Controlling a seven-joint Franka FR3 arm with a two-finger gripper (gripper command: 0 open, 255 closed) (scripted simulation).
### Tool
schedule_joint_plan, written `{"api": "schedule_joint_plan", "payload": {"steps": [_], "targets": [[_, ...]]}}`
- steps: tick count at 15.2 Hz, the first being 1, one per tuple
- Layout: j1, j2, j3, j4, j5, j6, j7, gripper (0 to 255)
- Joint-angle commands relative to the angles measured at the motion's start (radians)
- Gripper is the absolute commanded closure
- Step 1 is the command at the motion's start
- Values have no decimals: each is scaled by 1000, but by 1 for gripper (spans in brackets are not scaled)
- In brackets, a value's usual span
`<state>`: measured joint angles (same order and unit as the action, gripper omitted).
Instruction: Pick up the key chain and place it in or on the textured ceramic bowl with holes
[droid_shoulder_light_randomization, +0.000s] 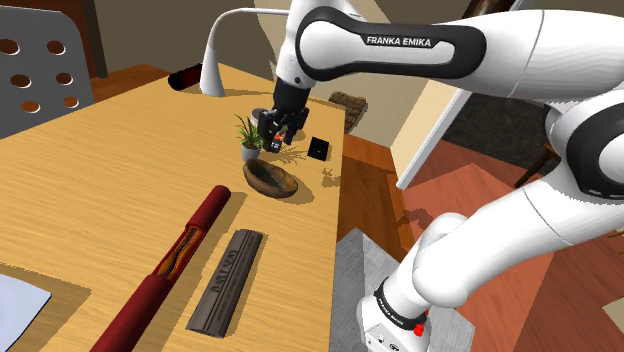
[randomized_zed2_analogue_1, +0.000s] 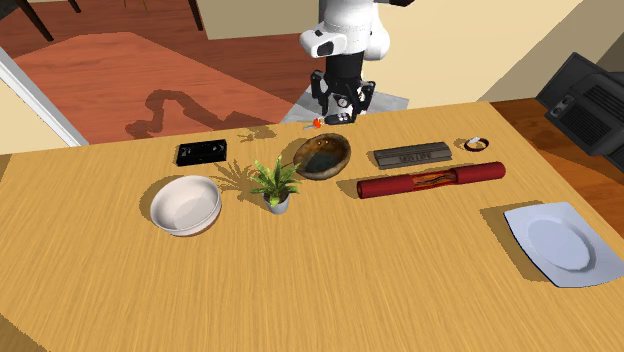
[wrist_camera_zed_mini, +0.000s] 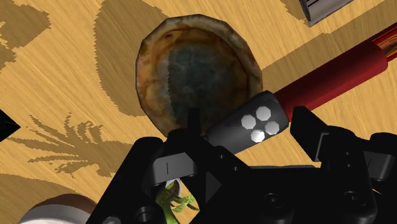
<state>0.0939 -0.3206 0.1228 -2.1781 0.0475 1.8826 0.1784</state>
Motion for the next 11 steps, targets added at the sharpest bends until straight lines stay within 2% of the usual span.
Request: {"api": "schedule_joint_plan", "payload": {"steps": [1,11], "targets": [[0,-12,-2,-31,1,19,-4,255],[1,16,3,-141,2,157,-4,255]]}}
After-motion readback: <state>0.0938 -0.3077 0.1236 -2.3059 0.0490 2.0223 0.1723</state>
